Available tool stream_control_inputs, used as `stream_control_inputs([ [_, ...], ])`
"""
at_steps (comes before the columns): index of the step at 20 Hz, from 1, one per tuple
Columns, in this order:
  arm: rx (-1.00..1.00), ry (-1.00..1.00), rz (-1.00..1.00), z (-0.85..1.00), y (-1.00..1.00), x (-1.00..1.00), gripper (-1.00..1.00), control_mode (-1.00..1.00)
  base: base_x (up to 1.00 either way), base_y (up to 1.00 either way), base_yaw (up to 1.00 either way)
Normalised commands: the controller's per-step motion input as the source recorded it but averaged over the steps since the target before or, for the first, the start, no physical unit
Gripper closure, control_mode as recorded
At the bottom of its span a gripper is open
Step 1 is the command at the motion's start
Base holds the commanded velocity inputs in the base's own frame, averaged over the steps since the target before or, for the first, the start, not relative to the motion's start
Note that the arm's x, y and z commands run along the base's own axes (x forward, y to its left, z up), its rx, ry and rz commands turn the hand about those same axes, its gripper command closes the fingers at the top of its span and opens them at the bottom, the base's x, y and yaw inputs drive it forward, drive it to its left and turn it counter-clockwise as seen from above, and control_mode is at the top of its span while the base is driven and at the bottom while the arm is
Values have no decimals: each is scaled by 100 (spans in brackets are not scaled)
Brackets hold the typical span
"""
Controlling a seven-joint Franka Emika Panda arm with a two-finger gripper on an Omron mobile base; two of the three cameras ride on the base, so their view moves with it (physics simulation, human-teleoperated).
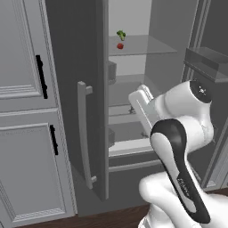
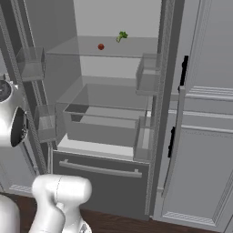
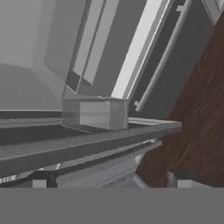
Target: Take the strawberry from the fridge and place it on top of the pancake, located on the dining counter.
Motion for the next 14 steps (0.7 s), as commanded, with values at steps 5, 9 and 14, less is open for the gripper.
stream_control_inputs([
  [5, 99, 31, 5, 0, -59, 100, -100, -100, 0, 0, 0],
  [9, 76, 27, 24, -8, -2, 100, -100, -100, 0, 0, 0],
  [14, 23, 16, 38, -21, 62, 79, -100, -100, 0, 0, 0],
])
